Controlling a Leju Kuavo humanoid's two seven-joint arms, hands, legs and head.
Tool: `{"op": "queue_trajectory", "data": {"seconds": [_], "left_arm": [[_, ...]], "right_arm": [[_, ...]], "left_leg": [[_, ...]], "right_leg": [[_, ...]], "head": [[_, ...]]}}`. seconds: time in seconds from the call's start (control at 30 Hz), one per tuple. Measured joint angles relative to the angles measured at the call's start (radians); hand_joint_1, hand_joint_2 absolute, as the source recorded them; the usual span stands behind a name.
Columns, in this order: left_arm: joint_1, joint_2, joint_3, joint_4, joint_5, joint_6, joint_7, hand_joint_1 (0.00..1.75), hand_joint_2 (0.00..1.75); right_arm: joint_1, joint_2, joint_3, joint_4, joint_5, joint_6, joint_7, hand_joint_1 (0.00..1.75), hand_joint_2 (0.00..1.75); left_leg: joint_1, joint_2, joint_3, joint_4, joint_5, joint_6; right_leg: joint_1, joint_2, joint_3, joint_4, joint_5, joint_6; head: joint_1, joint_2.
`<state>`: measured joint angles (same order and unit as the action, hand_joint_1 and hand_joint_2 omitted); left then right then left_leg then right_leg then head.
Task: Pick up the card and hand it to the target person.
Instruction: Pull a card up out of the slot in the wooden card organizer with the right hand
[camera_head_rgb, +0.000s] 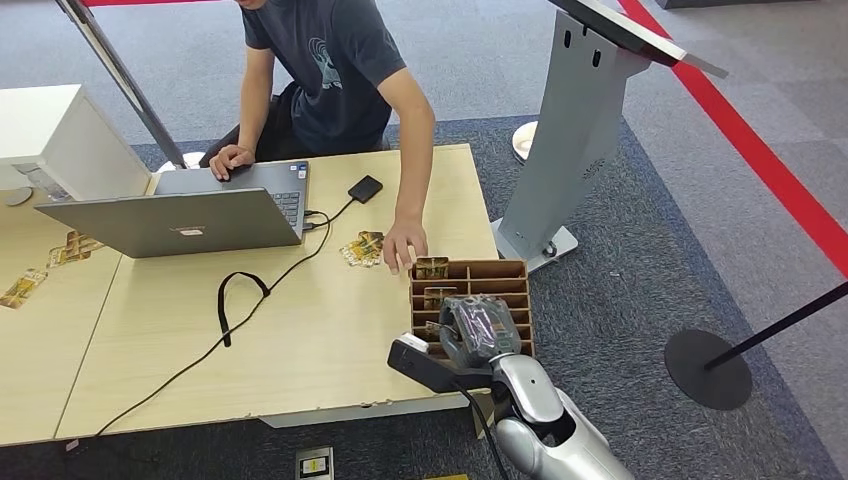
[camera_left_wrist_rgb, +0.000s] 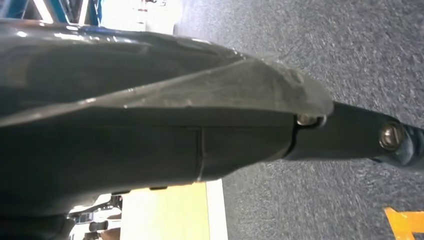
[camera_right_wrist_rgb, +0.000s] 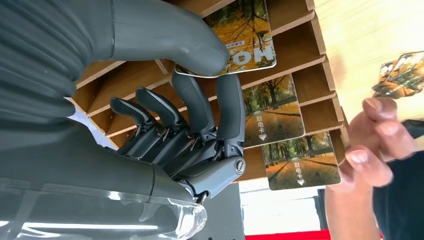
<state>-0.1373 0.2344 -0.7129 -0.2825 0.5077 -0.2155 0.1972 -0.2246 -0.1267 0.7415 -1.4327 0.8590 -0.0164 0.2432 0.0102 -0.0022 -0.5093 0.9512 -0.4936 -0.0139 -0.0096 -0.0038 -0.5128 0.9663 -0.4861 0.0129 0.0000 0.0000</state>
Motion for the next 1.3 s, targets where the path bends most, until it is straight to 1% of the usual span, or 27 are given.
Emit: {"op": "queue_trajectory", "data": {"seconds": [0.23, 0.5, 0.67, 1.0, 1.17, 1.3], "left_arm": [[0.008, -0.002, 0.011, 0.005, 0.003, 0.0, -0.009, 0.0, 0.0], [0.036, -0.012, 0.032, 0.018, 0.016, -0.001, -0.037, 0.0, 0.0], [0.038, -0.02, 0.04, 0.025, 0.024, -0.006, -0.038, 0.0, 0.0], [0.037, -0.028, 0.062, 0.028, 0.048, -0.009, -0.023, 0.0, 0.0], [0.038, -0.029, 0.065, 0.026, 0.051, -0.009, -0.02, 0.0, 0.0], [0.038, -0.031, 0.065, 0.024, 0.052, -0.008, -0.018, 0.0, 0.0]], "right_arm": [[-0.007, 0.003, -0.002, -0.002, -0.003, -0.014, -0.028, 1.75, 1.75], [-0.028, 0.006, -0.007, -0.039, -0.014, -0.071, -0.11, 1.75, 1.75], [-0.037, -0.006, -0.018, -0.086, -0.008, -0.093, -0.129, 1.75, 1.75], [-0.071, -0.016, -0.048, -0.173, 0.01, -0.095, -0.148, 1.75, 1.75], [-0.083, -0.006, -0.049, -0.176, 0.014, -0.095, -0.154, 1.75, 1.75], [-0.094, 0.019, -0.034, -0.138, 0.006, -0.105, -0.179, 1.75, 1.75]], "left_leg": [[0.0, 0.0, 0.0, 0.0, 0.0, 0.0], [0.0, 0.001, -0.001, 0.0, 0.0, 0.0], [0.0, 0.0, -0.002, 0.0, 0.0, 0.0], [0.0, 0.0, -0.002, 0.001, 0.0, 0.0], [0.0, 0.0, -0.002, 0.0, -0.001, 0.0], [0.0, 0.0, -0.002, 0.0, -0.001, -0.001]], "right_leg": [[0.0, 0.0, 0.0, 0.0, 0.0, 0.0], [0.0, 0.002, -0.001, 0.001, 0.0, 0.0], [0.0, 0.001, -0.002, 0.001, 0.0, 0.0], [0.0, 0.0, -0.002, 0.001, 0.0, 0.0], [0.0, 0.0, -0.002, 0.0, -0.001, 0.0], [0.0, 0.0, -0.002, 0.0, 0.0, 0.0]], "head": [[0.0, 0.0], [0.0, 0.0], [0.0, 0.0], [0.0, 0.0], [0.0, 0.0], [0.0, 0.0]]}}
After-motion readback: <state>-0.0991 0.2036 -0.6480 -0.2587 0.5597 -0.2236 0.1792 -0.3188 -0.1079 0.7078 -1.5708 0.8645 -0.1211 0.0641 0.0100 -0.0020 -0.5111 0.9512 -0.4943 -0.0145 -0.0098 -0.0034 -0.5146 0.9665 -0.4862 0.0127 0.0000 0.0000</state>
